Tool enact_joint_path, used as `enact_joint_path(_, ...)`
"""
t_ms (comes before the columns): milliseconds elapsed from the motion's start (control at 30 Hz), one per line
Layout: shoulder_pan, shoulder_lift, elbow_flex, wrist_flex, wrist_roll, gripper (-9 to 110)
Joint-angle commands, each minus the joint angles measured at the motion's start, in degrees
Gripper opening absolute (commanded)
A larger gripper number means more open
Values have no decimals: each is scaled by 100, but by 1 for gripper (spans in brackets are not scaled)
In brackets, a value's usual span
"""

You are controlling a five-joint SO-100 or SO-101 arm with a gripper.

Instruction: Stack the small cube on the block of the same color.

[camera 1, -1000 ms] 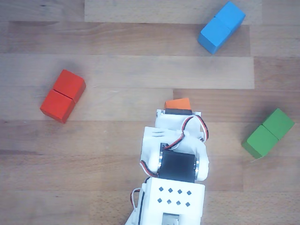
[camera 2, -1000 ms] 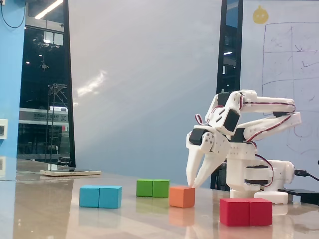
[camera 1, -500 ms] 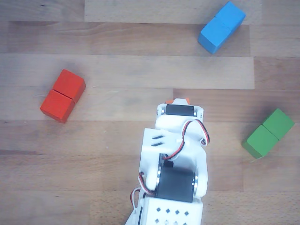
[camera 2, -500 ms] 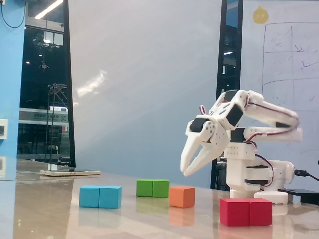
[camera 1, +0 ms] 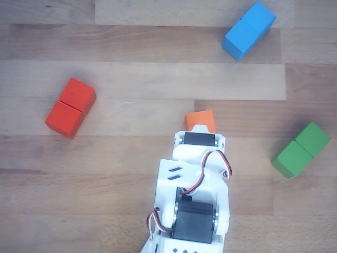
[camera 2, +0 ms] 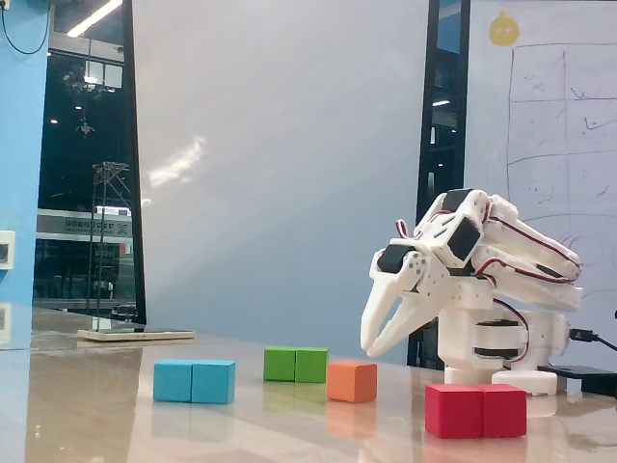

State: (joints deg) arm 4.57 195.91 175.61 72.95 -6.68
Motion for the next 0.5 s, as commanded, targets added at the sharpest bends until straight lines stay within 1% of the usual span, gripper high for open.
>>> enact_joint_path(0, 35, 185, -70, 9, -18, 0)
enact_joint_path(467, 35, 193, -79, 193, -18, 0)
